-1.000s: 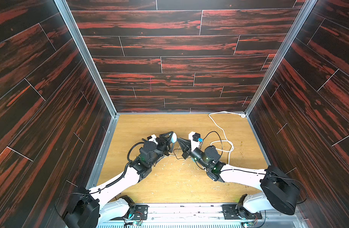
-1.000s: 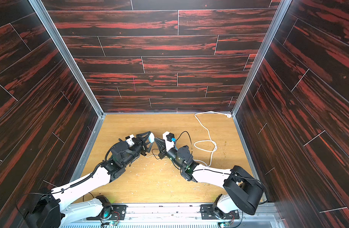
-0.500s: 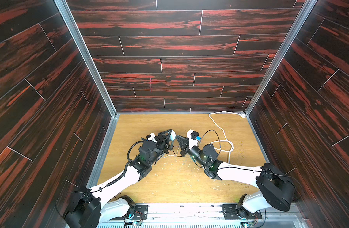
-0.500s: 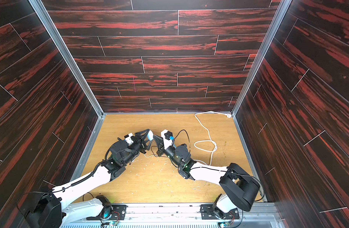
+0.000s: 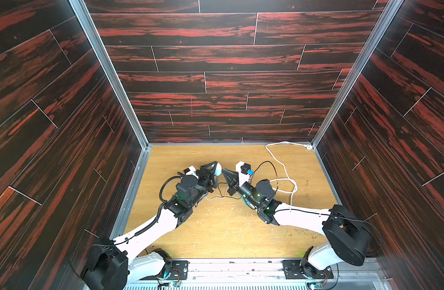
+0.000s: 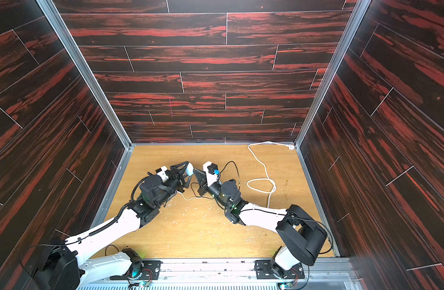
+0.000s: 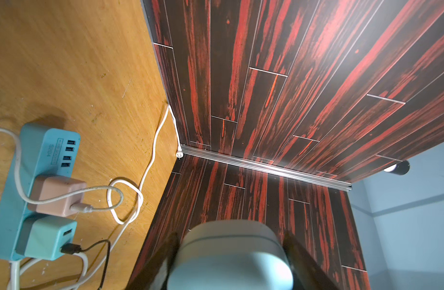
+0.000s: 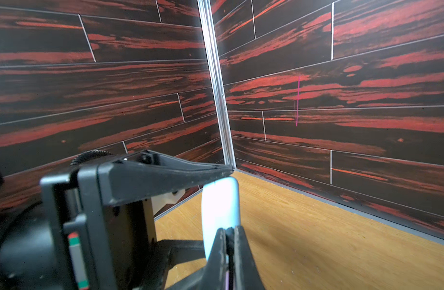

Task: Charge the bluetooth headset
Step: Insert the charging cable into the bluetooth headset.

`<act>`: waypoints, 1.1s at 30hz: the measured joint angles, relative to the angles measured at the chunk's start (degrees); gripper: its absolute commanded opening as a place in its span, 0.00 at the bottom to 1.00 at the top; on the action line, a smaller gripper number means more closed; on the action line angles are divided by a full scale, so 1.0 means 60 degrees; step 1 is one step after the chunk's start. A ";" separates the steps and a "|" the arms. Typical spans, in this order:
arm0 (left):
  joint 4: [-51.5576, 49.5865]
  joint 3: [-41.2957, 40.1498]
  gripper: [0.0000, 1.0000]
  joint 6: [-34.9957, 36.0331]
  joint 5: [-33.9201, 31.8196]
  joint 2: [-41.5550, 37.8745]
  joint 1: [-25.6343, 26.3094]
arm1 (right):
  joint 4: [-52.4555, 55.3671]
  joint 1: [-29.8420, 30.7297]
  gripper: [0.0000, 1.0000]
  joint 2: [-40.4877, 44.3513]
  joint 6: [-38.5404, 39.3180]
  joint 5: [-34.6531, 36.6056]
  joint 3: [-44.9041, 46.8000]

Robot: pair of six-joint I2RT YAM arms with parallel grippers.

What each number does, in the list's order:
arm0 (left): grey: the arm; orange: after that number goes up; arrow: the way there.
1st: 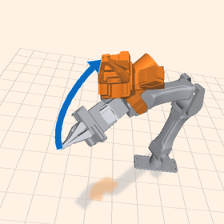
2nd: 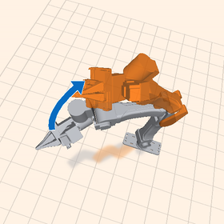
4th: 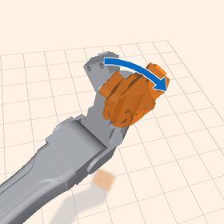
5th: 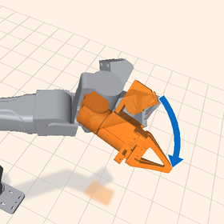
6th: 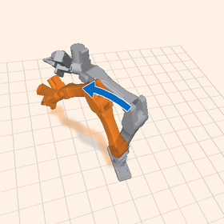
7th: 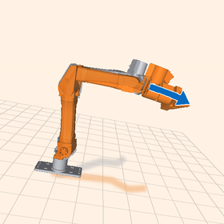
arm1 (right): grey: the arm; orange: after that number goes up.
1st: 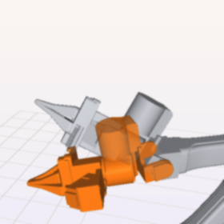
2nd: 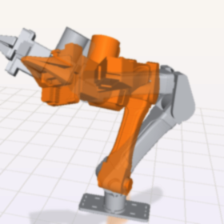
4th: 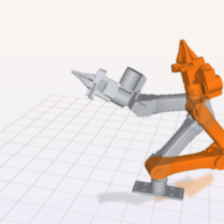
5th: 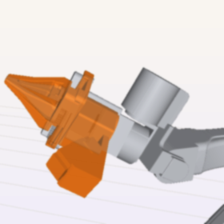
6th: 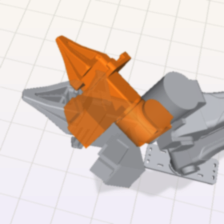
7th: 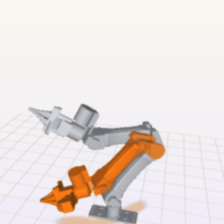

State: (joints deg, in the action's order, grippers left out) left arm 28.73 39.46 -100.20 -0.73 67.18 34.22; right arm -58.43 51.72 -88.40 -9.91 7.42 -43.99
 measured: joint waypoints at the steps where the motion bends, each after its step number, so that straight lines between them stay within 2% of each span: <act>1: -0.0095 0.0022 0.00 0.0080 0.0015 -0.0004 0.0000 | 0.0117 -0.0029 0.00 0.0040 -0.0029 -0.0069 0.0000; 8: -0.0805 0.0189 0.00 0.0630 0.0204 -0.0117 0.0000 | 0.0998 -0.0430 0.00 0.0379 -0.0463 -0.1151 -0.0004; 16: -0.1024 0.0353 0.00 0.0965 0.0415 -0.0178 0.0000 | 0.0936 -0.0831 0.00 0.0466 -0.1049 -0.2175 0.0018; 25: -0.1031 0.0401 0.00 0.0973 0.0441 -0.0186 -0.0004 | 0.0481 -0.0772 0.00 0.0324 -0.0907 -0.1949 0.0087; 33: -0.0503 0.0441 0.00 0.0623 0.0437 0.0102 -0.0058 | -0.0244 -0.0295 0.00 0.0058 0.0171 -0.0572 0.0127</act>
State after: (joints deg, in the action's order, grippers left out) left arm 25.71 42.11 -96.47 1.89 67.79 33.87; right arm -59.90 49.95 -88.05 -8.88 3.99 -43.22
